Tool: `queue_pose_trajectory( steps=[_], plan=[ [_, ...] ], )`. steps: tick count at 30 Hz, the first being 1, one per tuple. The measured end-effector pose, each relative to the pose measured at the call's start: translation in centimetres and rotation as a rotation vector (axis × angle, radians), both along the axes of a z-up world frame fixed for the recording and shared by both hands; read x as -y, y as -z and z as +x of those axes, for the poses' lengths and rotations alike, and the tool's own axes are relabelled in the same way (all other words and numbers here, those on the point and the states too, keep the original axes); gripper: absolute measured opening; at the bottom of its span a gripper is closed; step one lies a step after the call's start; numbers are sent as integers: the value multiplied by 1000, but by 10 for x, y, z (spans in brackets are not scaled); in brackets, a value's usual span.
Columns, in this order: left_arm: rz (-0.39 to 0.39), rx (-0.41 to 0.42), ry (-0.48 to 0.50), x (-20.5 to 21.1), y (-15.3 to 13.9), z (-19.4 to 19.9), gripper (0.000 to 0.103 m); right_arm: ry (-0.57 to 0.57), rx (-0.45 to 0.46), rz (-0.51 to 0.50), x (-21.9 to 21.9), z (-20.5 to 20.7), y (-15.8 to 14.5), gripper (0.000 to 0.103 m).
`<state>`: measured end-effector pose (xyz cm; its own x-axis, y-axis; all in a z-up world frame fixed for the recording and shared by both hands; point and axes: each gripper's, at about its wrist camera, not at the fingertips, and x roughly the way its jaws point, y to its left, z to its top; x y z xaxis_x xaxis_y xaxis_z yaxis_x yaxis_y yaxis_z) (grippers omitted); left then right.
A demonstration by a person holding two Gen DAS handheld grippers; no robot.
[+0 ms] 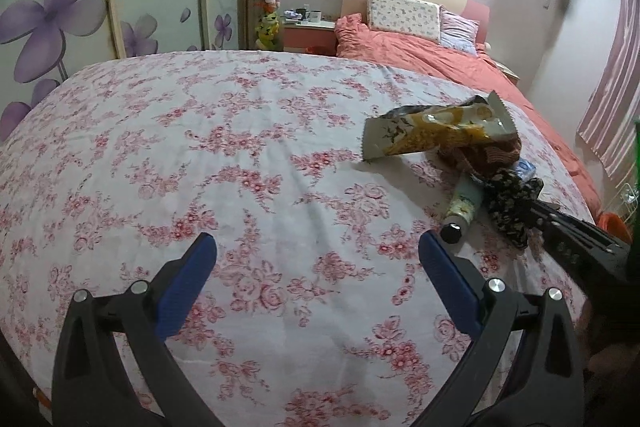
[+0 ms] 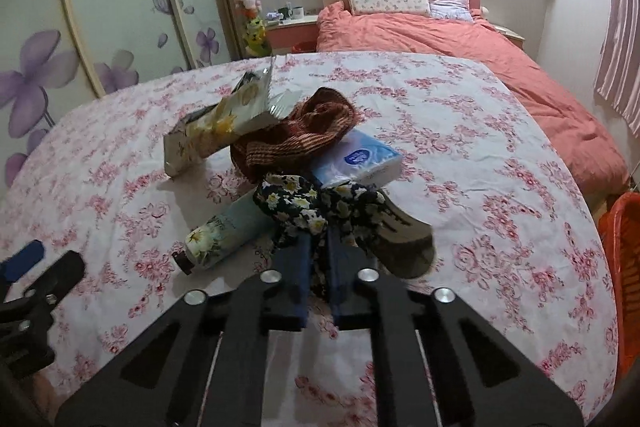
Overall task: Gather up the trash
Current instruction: 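Move both tools back to the trash pile on the bed, then grasp the floral cloth with the right tool while the left tool grasps the snack bag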
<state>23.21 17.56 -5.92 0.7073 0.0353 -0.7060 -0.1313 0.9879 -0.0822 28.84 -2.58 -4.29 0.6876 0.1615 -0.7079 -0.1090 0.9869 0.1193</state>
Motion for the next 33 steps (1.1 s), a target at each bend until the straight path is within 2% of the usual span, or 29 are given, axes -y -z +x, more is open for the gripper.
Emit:
queue_pose_trajectory(
  steps=[8,14,18,24,29,33],
  plan=[
    [0,-9,41,24,2,4,99,38,52,52,40,-29,-17,6],
    [-26,0,61,39,-4,11,99,165,100,42,80,-40,-26,6],
    [-68,27,68,53,-17,26,99,228,83,39,100,-37,-22,6],
    [-95,32,80,92,-32,68,99,243,58,43,111,-35,-10,6],
    [-13,8,65,120,-26,97,99,246,54,52,120,-37,-8,6],
    [33,-24,33,116,-16,102,99,246,53,58,123,-38,-7,6]
  ],
)
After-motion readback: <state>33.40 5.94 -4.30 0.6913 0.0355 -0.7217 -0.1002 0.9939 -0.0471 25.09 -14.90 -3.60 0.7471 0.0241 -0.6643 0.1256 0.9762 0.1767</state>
